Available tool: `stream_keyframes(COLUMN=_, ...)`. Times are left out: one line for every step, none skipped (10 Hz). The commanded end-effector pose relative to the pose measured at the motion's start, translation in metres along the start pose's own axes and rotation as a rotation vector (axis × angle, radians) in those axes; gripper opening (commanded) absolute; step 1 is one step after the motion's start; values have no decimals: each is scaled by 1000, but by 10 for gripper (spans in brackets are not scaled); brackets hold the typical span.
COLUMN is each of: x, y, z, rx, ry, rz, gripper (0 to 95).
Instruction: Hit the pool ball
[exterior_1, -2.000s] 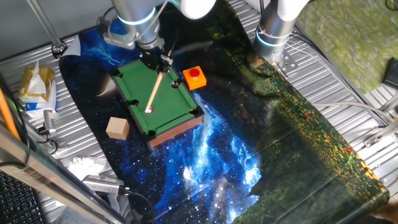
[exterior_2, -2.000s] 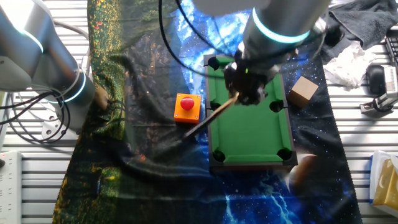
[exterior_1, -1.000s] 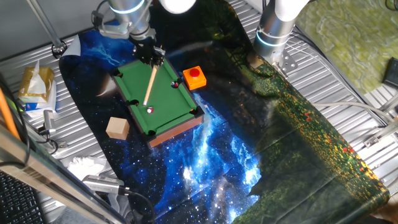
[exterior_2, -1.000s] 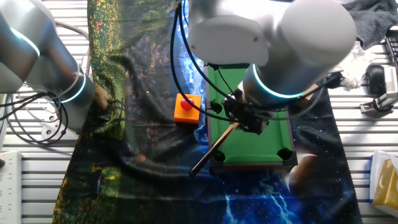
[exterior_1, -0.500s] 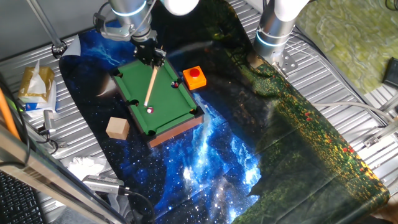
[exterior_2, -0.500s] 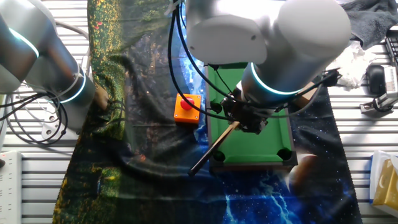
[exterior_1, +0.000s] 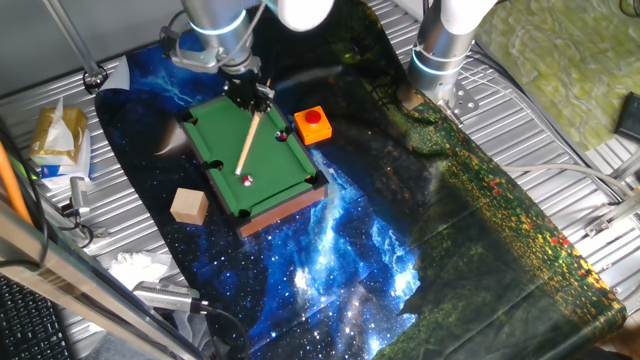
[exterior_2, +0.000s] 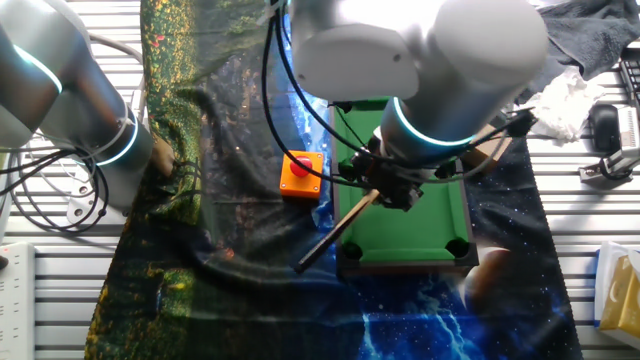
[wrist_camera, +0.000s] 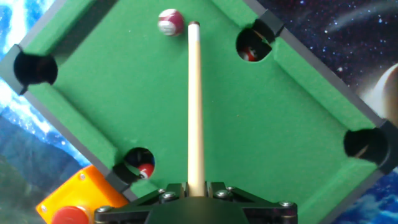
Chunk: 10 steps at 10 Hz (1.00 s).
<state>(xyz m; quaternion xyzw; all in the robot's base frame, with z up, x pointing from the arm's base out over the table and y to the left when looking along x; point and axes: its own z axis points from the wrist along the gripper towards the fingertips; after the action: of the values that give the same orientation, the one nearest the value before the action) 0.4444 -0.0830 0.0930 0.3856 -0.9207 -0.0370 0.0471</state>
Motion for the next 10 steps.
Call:
stream_keyframes(x=1, y=0, z=-7, rx=-3, ry=1, rz=-6, gripper=0)
stream_keyframes(x=3, y=-4, z=-15, rx=-2, ry=4, rz=-8, gripper=0)
stream_keyframes(x=3, y=-8, z=-18, rx=-3, ry=3, rz=-16, gripper=0)
stream_keyframes(x=3, y=-13, z=-20, rx=-5, ry=3, rz=-23, gripper=0)
stream_keyframes(x=1, y=-18, z=-22, rx=-8, ry=2, rz=-18, gripper=0)
stream_keyframes(x=1, y=-18, z=-23, rx=-11, ry=-4, rz=5, gripper=0)
stream_keyframes(x=1, y=-18, z=-24, rx=-18, ry=-15, rz=61, gripper=0)
stream_keyframes(x=1, y=-18, z=-26, rx=-19, ry=-23, rz=115, gripper=0)
stream_keyframes(x=1, y=-18, z=-27, rx=-18, ry=-26, rz=132, gripper=0)
stream_keyframes(x=1, y=-17, z=-33, rx=-14, ry=-34, rz=173, gripper=0)
